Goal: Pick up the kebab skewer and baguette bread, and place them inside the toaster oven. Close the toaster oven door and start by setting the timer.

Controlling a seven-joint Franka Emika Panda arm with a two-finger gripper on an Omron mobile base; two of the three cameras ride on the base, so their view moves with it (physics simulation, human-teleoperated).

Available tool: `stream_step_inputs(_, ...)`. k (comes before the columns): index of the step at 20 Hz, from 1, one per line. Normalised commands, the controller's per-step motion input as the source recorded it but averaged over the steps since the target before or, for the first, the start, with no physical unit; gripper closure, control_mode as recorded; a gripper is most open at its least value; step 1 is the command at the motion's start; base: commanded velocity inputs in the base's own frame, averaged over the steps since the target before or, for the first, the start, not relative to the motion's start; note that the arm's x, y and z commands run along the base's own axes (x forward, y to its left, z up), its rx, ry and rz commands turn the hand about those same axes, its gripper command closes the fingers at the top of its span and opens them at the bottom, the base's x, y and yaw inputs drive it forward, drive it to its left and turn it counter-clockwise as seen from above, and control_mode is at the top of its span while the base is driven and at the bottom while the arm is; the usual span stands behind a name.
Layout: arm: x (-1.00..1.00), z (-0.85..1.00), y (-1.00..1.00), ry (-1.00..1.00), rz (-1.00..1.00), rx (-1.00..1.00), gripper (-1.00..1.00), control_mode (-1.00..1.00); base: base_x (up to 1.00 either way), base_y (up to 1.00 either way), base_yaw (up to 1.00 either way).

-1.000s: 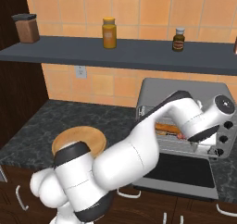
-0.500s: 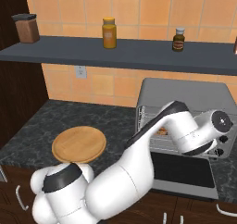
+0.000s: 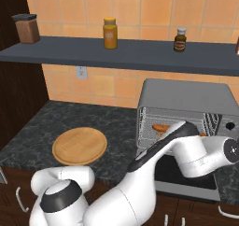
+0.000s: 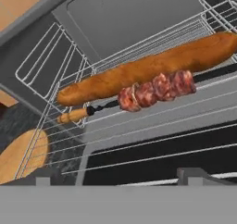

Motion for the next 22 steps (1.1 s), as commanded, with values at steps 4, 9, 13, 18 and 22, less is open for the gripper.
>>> stream_step_inputs(4, 0.00, -0.01, 0.00, -0.30, 0.16, -0.14, -1.00, -1.00, 0.00, 0.00, 0.00)
stream_step_inputs(9, 0.06, -0.09, 0.22, -0.13, -0.25, -0.15, -1.00, -1.00, 0.00, 0.00, 0.00)
stream_step_inputs(13, 0.21, -0.33, 0.45, -0.16, -0.32, -0.22, -1.00, -1.00, 0.00, 0.00, 0.00)
stream_step_inputs(18, 0.10, -0.28, 0.02, -0.17, -0.06, -0.18, -1.00, -1.00, 0.00, 0.00, 0.00)
stream_step_inputs(22, 0.00, -0.04, 0.00, -0.08, 0.00, -0.13, -1.00, -1.00, 0.00, 0.00, 0.00)
